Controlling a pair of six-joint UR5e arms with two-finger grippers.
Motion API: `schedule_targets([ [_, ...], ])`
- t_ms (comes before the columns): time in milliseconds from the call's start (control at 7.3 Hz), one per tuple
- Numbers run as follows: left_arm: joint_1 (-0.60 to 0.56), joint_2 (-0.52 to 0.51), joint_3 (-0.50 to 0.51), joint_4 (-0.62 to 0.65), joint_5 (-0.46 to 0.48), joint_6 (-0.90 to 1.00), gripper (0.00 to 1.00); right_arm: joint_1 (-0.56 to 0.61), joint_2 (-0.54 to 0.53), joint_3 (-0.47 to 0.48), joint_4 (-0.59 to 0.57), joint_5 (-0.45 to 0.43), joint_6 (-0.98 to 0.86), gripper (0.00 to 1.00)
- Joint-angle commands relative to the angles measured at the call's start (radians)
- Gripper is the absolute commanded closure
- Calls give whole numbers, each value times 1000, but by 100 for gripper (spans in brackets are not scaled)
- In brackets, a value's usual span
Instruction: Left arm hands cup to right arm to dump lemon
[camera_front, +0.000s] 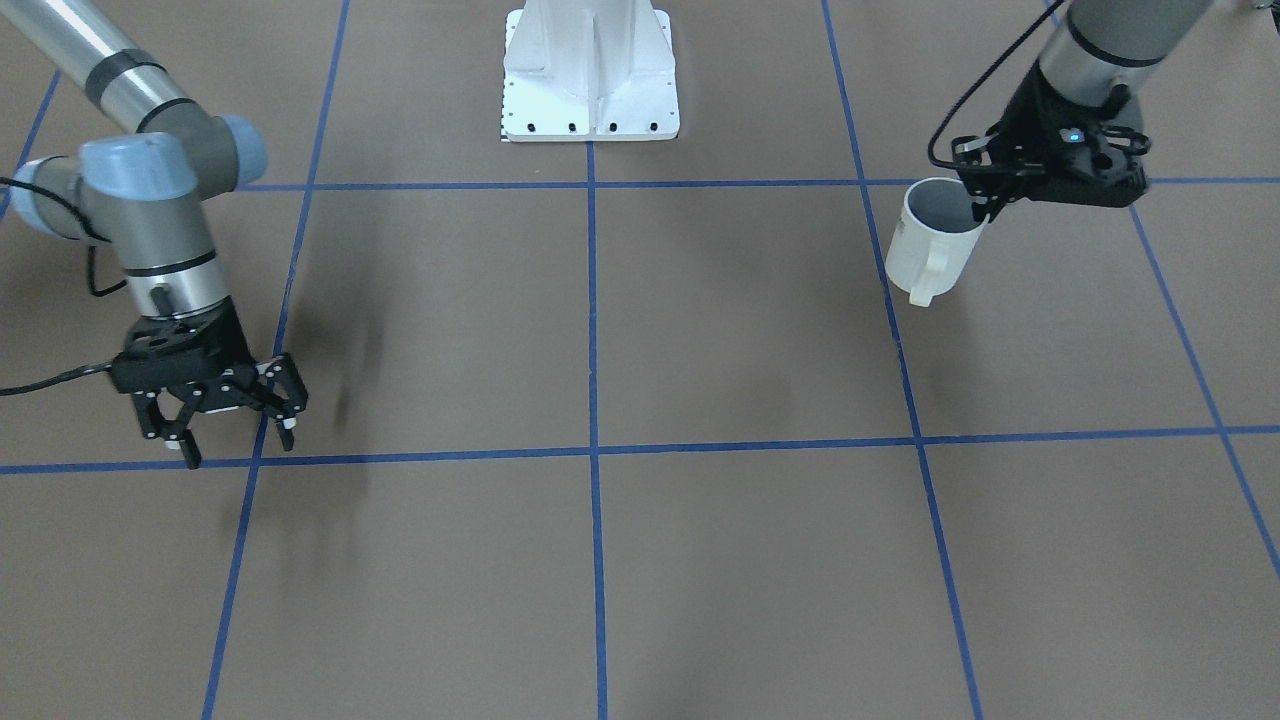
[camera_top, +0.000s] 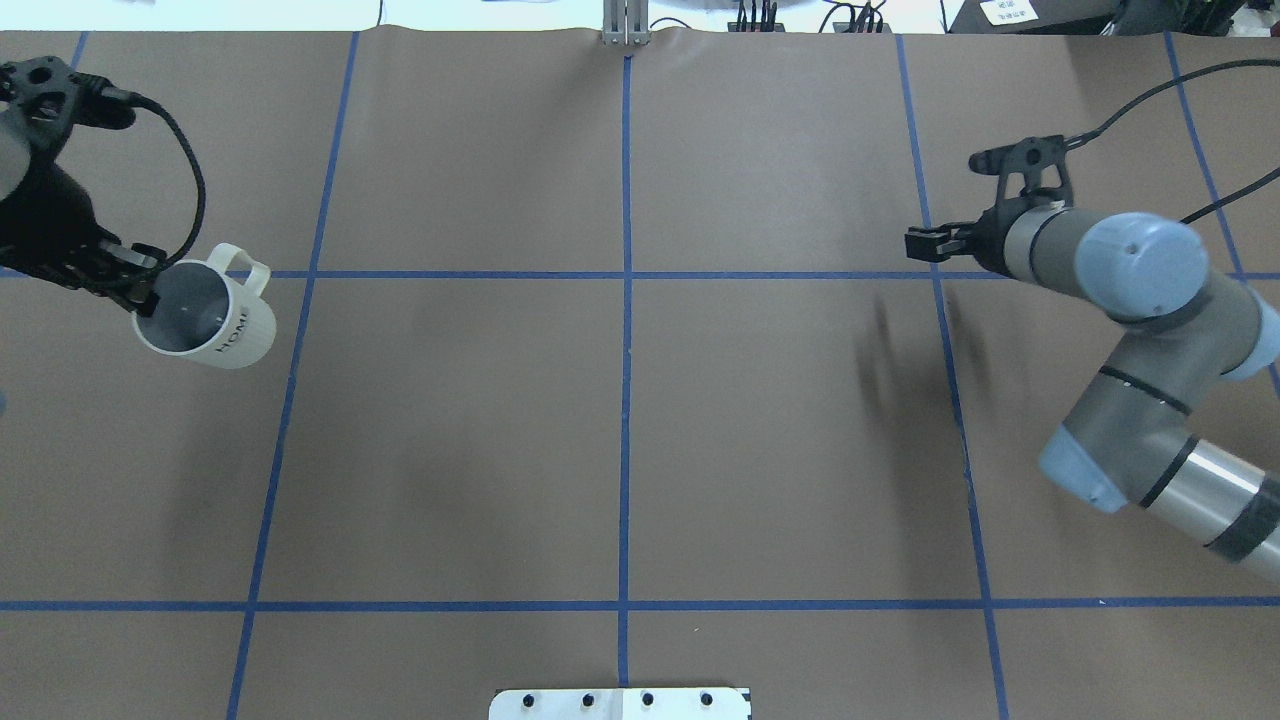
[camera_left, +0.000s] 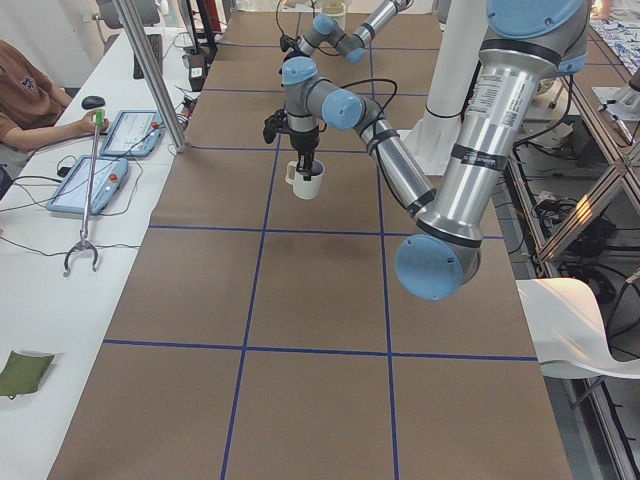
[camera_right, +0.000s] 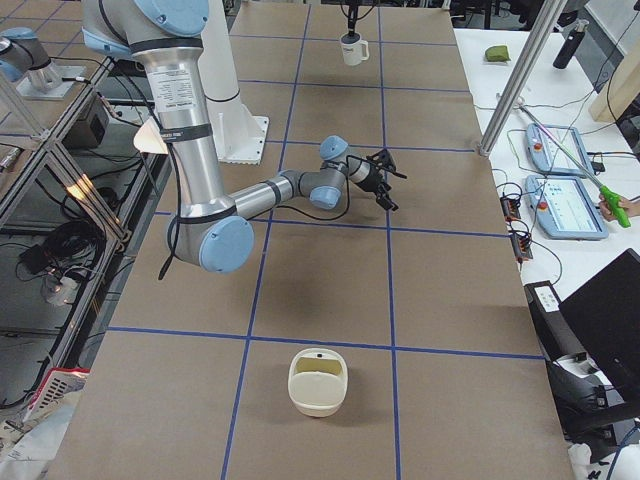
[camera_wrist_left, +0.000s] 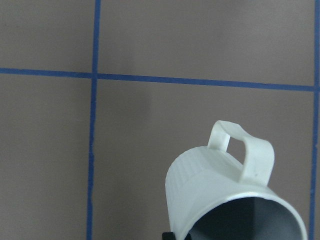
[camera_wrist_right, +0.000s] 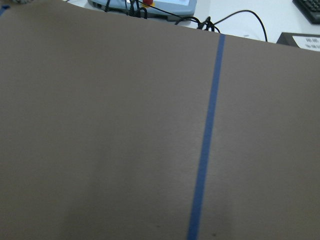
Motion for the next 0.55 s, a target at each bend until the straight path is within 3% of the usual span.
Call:
schedule_targets([
  [0, -83, 133, 25, -79, -30, 178, 100, 194, -86, 13, -4, 270, -81, 0],
  [274, -170, 193, 73, -82, -62, 350, 100, 401, -131, 22, -75, 514, -258, 0],
  [411, -183, 233, 79, -83, -66, 399, 100, 447, -189, 51, -100, 561, -295, 0],
])
